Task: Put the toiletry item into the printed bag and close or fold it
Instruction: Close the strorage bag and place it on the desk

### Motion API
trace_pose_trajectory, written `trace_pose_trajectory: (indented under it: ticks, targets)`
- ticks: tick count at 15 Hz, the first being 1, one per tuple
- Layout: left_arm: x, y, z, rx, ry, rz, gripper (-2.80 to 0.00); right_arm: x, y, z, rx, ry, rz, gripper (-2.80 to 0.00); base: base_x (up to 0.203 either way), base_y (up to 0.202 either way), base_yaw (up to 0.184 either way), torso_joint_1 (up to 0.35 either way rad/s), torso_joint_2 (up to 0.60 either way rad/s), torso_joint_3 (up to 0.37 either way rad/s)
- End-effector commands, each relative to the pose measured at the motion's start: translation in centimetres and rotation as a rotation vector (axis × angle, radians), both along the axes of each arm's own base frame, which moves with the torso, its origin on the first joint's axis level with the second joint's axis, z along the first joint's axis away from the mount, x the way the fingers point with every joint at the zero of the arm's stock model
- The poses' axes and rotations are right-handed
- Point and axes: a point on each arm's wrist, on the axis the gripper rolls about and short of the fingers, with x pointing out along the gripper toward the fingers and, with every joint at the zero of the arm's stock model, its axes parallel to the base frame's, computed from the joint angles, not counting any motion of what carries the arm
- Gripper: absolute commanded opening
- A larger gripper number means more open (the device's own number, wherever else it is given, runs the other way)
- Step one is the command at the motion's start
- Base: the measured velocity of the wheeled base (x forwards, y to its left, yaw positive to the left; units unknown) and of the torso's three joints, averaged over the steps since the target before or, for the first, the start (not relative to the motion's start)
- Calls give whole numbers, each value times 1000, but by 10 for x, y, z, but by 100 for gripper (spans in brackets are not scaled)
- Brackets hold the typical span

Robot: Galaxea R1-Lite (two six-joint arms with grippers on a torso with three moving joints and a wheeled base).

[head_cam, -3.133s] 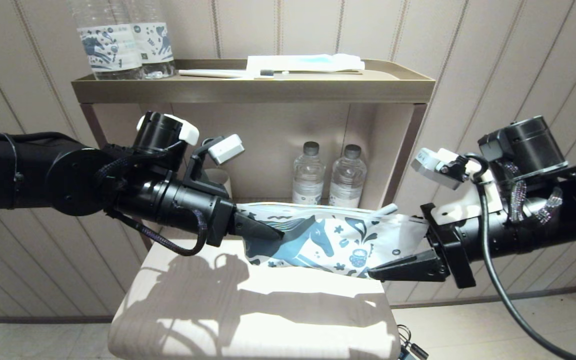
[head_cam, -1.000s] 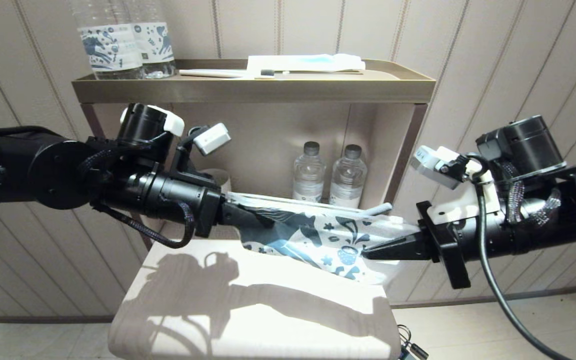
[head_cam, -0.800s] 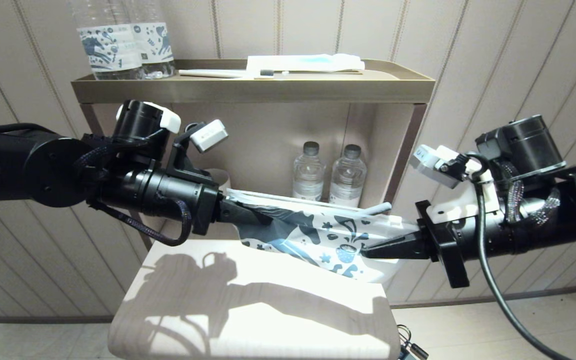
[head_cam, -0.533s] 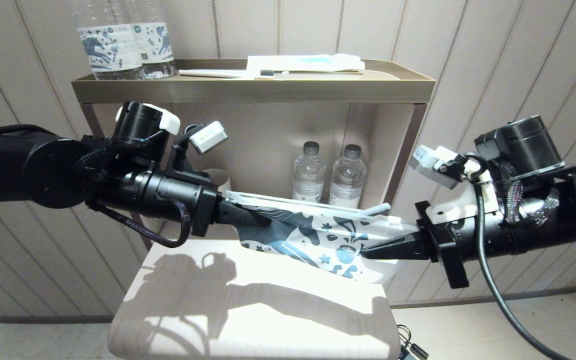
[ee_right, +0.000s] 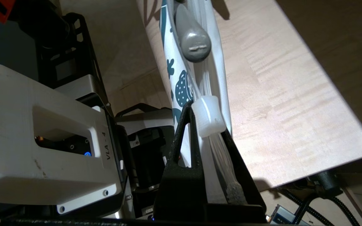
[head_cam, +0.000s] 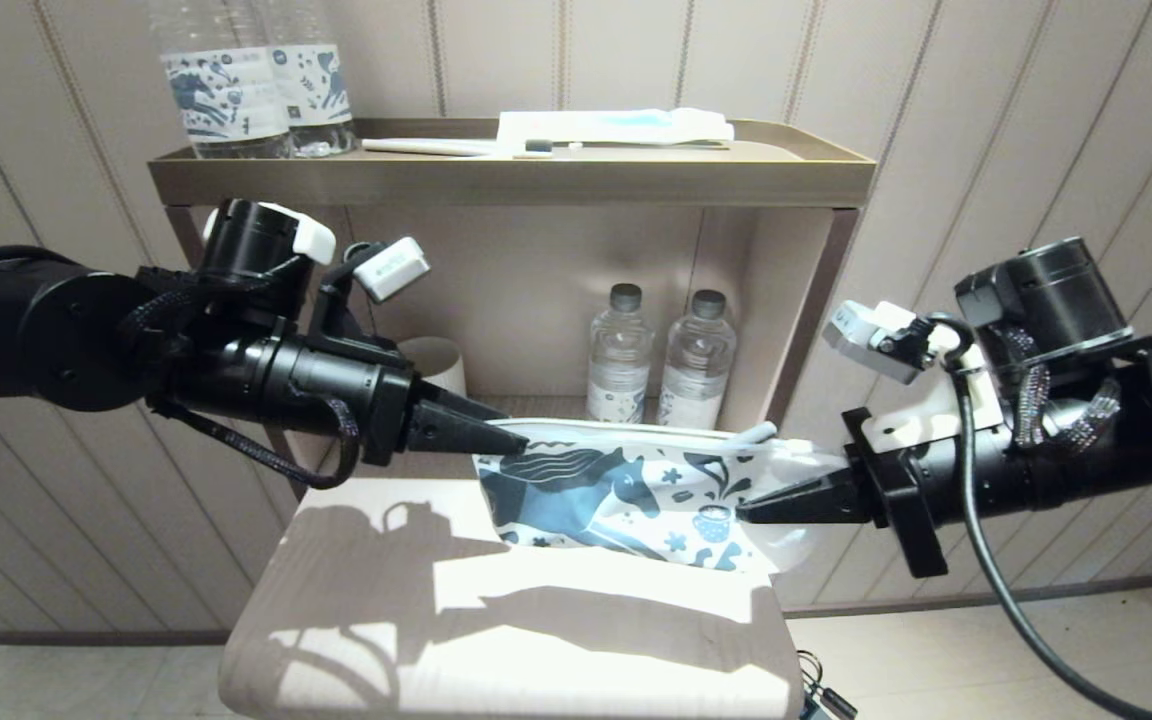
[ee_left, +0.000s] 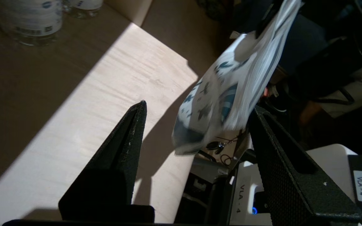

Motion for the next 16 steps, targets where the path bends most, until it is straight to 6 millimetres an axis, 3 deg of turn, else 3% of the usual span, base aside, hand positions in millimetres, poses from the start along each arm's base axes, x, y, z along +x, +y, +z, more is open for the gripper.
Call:
trace_pose_trajectory:
  ticks: [1,7,10,16]
  targets:
    - [-3,1,4,-8,-9,-6,0,1,1,-2,1,4,6,-280,0,0,0,0,0,0]
    - [-9,5,15,-22,-41,1,0,4,3,-7,-7,24,14,-280,0,0,0,0,0,0]
    - [-13,6,22,-33,-55,3,0,2,15,-14,-24,45,49,-280,0,0,0,0,0,0]
    - [-13,-11,37,-23,22,94,0,-2,26,-19,-81,41,37,-280,0,0,0,0,0,0]
